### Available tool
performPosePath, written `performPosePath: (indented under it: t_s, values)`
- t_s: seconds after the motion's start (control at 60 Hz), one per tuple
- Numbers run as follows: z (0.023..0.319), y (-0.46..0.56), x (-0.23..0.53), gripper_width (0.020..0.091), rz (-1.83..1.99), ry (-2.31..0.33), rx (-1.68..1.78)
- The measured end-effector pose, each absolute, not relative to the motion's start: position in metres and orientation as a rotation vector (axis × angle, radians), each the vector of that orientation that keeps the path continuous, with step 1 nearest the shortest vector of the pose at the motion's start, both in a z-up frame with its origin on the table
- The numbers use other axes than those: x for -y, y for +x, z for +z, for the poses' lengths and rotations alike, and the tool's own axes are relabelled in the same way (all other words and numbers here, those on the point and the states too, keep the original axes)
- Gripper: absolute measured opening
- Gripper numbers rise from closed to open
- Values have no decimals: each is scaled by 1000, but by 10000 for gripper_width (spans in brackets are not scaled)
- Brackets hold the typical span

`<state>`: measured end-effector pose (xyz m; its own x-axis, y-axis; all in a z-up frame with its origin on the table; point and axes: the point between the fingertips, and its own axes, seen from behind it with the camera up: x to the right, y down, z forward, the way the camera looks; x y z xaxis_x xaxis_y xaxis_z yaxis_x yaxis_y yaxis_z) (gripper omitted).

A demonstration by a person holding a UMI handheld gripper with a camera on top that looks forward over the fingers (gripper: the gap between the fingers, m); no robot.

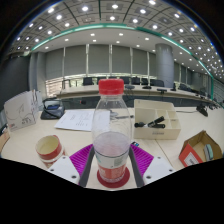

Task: Pour water

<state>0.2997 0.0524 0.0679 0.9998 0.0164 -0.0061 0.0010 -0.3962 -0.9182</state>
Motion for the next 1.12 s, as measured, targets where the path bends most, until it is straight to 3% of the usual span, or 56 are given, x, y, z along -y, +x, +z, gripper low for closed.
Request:
performPosePath:
  t_s: [0.05,0.083,0.167,0.45,0.583,0.85,1.117]
  values:
    - [62,300,-45,876,34,-2029,-23]
    - [62,302,-39,829,30,-2056,-46]
    - [71,303,-18,866,6,-2111,-96]
    - [146,256,112,858,-87,-2245,-153]
    - [163,232,167,858,-116,-2284,-154]
    - [179,214,216,860,-175,-2285,-102]
    - [195,193,208,856,-157,-2242,-47]
